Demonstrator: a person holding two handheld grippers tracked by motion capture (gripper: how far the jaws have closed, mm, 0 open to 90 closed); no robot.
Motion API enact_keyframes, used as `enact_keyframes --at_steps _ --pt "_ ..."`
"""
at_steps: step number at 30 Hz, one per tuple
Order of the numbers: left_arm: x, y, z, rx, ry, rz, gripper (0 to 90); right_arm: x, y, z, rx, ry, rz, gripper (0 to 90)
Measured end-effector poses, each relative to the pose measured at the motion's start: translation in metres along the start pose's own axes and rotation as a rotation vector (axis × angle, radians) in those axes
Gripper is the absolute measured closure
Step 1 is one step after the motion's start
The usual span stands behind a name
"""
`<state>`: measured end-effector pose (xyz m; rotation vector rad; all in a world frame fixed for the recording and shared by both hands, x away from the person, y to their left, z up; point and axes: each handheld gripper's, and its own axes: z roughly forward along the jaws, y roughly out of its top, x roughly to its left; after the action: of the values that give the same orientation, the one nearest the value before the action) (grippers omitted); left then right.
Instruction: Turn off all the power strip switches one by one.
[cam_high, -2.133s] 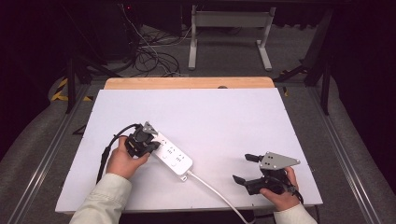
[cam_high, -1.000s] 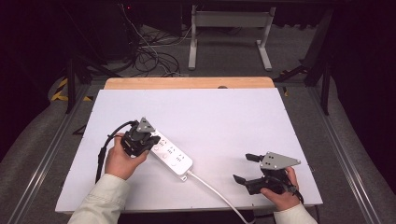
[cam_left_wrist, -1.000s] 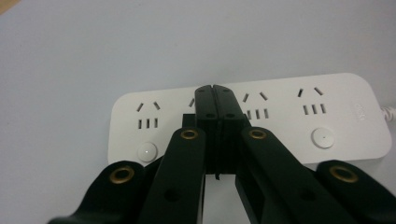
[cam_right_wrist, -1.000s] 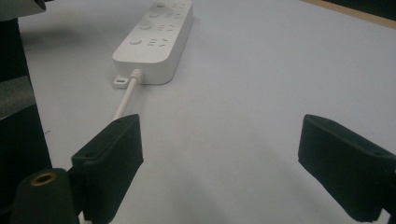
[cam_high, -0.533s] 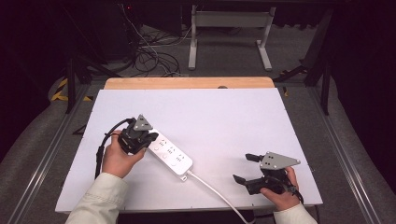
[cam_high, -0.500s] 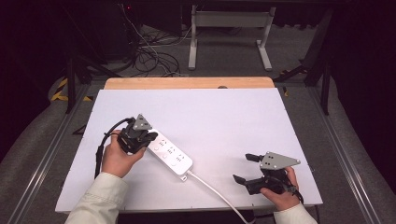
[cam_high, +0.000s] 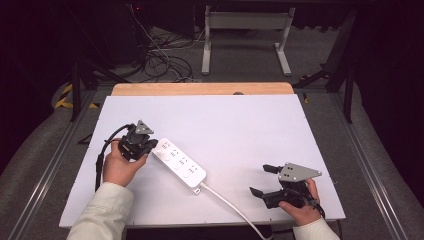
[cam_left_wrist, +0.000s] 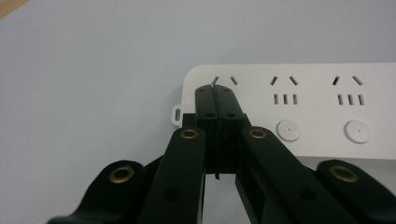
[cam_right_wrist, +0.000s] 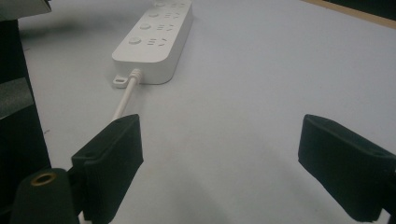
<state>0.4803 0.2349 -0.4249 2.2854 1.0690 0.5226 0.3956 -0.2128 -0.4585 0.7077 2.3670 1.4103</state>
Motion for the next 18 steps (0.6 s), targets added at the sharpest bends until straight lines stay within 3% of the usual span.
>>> enact_keyframes --at_steps 6,18 --pt "-0.004 -0.001 0.013 0.038 -0.004 0.022 90.0 0.0 0.0 0.0 0.001 -0.002 -0.002 14.1" --pt "-0.002 -0.003 0.019 0.058 -0.032 0.01 90.0 0.0 0.0 0.0 0.003 0.001 -0.003 14.1"
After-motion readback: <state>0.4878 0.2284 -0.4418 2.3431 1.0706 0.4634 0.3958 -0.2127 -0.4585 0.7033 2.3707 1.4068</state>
